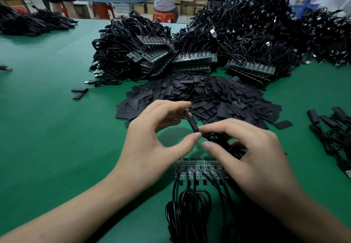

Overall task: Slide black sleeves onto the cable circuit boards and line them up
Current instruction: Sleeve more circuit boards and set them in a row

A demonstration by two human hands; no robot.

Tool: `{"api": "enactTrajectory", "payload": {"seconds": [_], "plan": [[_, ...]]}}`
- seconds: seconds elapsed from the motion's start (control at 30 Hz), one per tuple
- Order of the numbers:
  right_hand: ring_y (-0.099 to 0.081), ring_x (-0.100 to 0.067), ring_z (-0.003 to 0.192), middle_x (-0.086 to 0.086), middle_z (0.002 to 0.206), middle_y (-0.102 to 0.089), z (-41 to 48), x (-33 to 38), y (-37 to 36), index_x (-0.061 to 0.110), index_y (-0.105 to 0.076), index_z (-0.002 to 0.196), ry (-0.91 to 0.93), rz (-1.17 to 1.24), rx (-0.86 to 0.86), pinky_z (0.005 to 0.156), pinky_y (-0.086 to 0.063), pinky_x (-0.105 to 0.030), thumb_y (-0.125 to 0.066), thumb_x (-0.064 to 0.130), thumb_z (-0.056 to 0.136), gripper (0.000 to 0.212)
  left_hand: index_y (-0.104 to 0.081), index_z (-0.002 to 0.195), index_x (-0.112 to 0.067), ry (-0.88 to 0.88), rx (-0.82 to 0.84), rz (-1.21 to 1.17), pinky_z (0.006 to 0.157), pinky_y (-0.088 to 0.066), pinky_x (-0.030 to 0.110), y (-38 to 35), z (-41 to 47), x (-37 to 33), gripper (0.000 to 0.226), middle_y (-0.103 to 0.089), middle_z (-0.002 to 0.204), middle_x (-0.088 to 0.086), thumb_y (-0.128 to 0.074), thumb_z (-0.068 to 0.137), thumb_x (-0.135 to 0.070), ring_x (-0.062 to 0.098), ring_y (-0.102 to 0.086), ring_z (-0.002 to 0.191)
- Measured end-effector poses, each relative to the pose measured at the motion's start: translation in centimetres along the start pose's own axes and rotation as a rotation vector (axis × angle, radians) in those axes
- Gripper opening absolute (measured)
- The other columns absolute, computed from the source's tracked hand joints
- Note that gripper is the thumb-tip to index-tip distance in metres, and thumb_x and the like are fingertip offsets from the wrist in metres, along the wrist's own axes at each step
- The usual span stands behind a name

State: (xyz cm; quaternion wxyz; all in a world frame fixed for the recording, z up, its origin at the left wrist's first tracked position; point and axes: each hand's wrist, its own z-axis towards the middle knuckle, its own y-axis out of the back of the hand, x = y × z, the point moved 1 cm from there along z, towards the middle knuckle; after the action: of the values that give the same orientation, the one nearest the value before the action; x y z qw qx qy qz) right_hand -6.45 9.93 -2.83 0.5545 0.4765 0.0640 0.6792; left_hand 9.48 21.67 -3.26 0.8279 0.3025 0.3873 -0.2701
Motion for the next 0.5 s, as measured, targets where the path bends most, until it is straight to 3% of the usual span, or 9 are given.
{"api": "enactTrajectory", "payload": {"seconds": [0.27,0.5], "plan": [[-0.072,-0.008,0.084,0.018,0.087,-0.074,0.1,0.7,0.7,0.031,-0.076,0.097,-0.02,0.166,-0.022,0.066,-0.054,-0.027,-0.067,0.022,0.093,0.013,-0.065,0.128,-0.018,-0.052,0.063,-0.041,0.1,-0.053,0.031,0.3,0.1,-0.1,0.051,-0.066,0.119,-0.005,-0.083,0.081,-0.022,0.023,-0.065,0.116],[-0.069,0.002,0.078,0.023,0.082,-0.073,0.5,0.7,1.3,0.029,-0.078,0.088,0.06,0.01,-0.011,0.067,-0.053,-0.023,-0.075,0.024,0.087,0.006,-0.065,0.129,-0.019,-0.041,0.107,-0.016,0.097,-0.054,0.027,0.1,-0.1,-0.1,0.053,-0.069,0.114,-0.006,-0.084,0.08,-0.028,0.02,-0.068,0.111]]}}
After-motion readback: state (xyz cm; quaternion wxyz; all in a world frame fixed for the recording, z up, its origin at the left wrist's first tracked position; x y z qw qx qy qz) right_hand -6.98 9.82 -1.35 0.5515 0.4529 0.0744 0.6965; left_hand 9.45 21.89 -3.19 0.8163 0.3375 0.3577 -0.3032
